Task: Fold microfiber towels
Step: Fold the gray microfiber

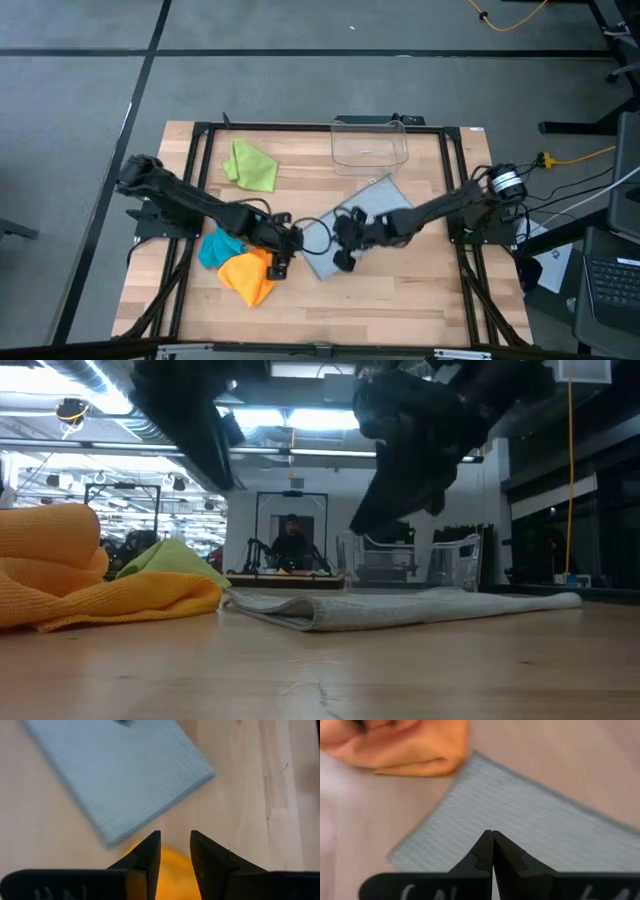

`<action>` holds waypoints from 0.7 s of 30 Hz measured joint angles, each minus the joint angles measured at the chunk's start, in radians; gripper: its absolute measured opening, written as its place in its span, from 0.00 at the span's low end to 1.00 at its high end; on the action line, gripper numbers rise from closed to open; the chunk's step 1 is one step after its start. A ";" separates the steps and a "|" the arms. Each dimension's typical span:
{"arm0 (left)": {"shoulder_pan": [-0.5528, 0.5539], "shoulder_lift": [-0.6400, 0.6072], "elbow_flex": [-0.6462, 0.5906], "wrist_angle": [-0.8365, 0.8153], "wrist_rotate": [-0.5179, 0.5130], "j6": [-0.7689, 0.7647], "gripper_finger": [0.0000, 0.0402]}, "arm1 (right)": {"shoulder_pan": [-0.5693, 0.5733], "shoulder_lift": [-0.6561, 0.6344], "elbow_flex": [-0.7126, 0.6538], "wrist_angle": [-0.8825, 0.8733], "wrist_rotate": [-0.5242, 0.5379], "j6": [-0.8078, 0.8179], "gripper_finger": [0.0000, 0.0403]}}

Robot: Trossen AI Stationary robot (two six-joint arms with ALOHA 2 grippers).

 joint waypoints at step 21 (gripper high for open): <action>0.004 -0.106 -0.001 -0.086 -0.202 -0.001 0.25 | 0.179 0.318 0.344 -0.407 -0.135 0.075 0.02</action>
